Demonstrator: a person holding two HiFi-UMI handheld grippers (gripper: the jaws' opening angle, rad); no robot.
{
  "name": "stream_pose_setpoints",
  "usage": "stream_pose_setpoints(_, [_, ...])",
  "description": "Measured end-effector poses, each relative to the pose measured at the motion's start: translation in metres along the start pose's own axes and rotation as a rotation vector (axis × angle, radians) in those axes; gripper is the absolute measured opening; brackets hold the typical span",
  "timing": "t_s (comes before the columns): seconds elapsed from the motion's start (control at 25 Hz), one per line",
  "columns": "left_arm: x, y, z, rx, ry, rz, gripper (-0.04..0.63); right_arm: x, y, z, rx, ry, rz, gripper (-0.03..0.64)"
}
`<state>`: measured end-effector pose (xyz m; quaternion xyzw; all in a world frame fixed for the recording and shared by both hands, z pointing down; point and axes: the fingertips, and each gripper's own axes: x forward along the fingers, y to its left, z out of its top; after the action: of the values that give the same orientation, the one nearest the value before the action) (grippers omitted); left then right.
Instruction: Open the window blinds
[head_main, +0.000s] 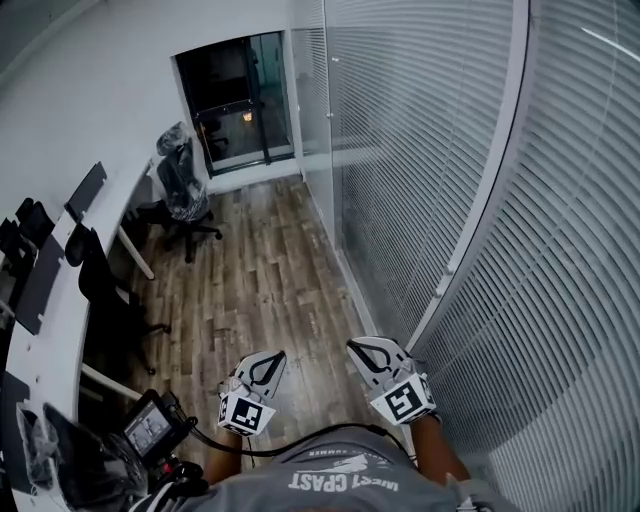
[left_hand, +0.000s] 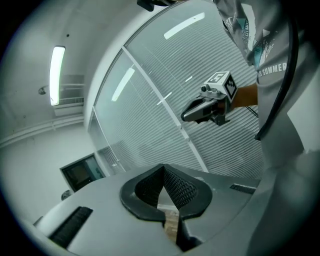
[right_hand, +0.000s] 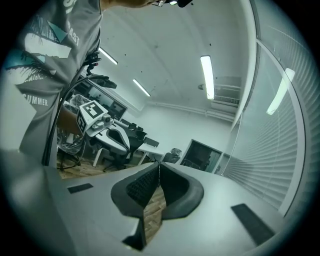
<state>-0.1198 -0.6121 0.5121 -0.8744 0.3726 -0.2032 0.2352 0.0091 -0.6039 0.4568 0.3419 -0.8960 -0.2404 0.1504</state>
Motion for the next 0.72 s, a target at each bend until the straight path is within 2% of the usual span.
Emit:
stream_pose_setpoints(0.16, [0.037, 0.003, 0.003, 0.006, 0.013, -0.006, 0.003, 0.014, -0.031, -0.023, 0.013, 0.002, 0.02, 0.003])
stream_pose_setpoints(0.36, [0.061, -0.012, -0.012, 0.012, 0.027, 0.007, 0.003, 0.014, -0.04, -0.051, 0.002, -0.014, 0.02, 0.003])
stream_pose_setpoints(0.6, [0.122, -0.014, 0.009, 0.027, 0.021, 0.005, 0.003, -0.001, -0.087, -0.086, -0.002, -0.02, 0.013, 0.003])
stream_pose_setpoints(0.72, [0.129, -0.021, 0.029, 0.037, -0.009, -0.026, 0.002, -0.017, -0.097, -0.083, 0.011, -0.007, -0.031, 0.003])
